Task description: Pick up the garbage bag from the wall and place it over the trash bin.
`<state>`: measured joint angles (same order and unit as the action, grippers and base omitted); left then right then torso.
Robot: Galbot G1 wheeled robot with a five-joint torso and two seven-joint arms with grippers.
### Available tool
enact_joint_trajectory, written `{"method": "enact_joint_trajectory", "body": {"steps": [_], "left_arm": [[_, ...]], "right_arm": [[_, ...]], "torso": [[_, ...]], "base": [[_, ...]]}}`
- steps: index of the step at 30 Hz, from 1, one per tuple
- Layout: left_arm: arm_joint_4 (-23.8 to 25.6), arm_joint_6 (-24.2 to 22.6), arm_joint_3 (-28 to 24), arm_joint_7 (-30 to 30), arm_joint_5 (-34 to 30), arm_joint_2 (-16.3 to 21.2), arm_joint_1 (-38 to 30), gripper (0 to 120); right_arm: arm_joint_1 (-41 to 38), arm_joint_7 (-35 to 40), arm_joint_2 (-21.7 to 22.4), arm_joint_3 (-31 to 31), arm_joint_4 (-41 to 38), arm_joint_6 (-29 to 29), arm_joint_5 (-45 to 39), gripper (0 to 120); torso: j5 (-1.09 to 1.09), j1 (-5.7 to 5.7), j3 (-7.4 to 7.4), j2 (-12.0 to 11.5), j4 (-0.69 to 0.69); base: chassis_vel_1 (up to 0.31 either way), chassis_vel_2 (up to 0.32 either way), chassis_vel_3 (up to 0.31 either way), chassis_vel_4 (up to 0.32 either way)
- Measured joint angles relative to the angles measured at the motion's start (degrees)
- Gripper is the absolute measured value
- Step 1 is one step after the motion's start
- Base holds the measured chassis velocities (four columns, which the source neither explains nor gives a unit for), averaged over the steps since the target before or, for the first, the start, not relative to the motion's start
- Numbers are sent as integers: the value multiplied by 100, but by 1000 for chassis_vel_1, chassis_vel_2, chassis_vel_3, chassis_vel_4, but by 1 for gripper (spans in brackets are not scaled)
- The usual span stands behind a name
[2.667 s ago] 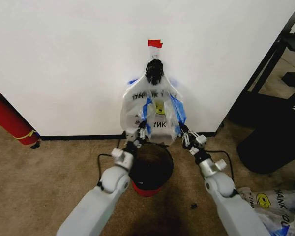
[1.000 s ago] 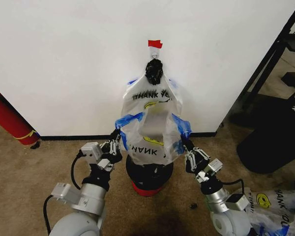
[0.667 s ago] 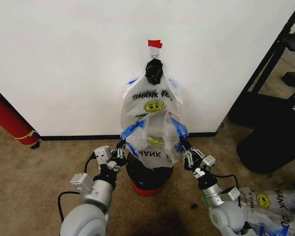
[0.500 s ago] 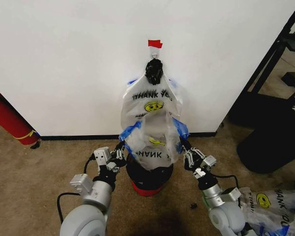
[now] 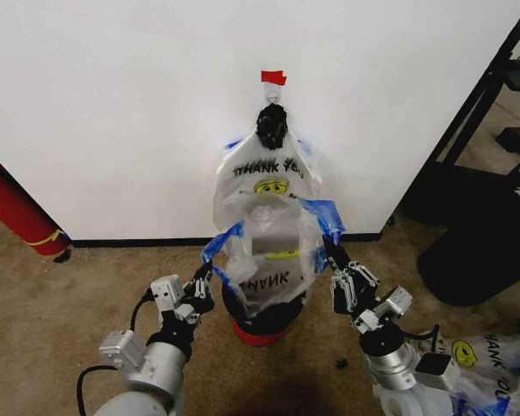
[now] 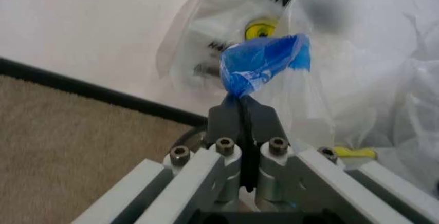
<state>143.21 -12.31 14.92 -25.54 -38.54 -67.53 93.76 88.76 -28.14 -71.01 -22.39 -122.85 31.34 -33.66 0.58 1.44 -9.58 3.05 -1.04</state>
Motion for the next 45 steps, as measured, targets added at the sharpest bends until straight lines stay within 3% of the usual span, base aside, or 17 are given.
{"method": "enact_joint_trajectory", "body": {"steps": [16, 21, 29, 35, 45], "left_arm": [[23, 180, 96, -152, 411, 63, -137, 0], [18, 136, -127, -217, 437, 377, -141, 0], [-109, 242, -257, -223, 867, 916, -43, 0], [-345, 279, -303, -279, 1707, 1398, 246, 0], [-1141, 255, -311, -457, 2351, 1491, 76, 0]], "right_arm": [[-361, 26, -295, 194, 1136, 163, 508, 0], [-263, 381, 31, 188, 1575, 3, 1097, 0], [59, 278, 518, 213, 1789, -69, 1306, 0], [365, 95, 817, 246, 1758, -28, 1214, 0], [336, -900, 898, 175, 2195, 152, 606, 0]], "torso": [[0, 0, 0, 0, 0], [0, 0, 0, 0, 0], [-1, 0, 0, 0, 0], [-1, 0, 0, 0, 0], [-1, 0, 0, 0, 0]], "base": [[0, 0, 0, 0], [0, 0, 0, 0], [0, 0, 0, 0], [0, 0, 0, 0], [0, 0, 0, 0]]}}
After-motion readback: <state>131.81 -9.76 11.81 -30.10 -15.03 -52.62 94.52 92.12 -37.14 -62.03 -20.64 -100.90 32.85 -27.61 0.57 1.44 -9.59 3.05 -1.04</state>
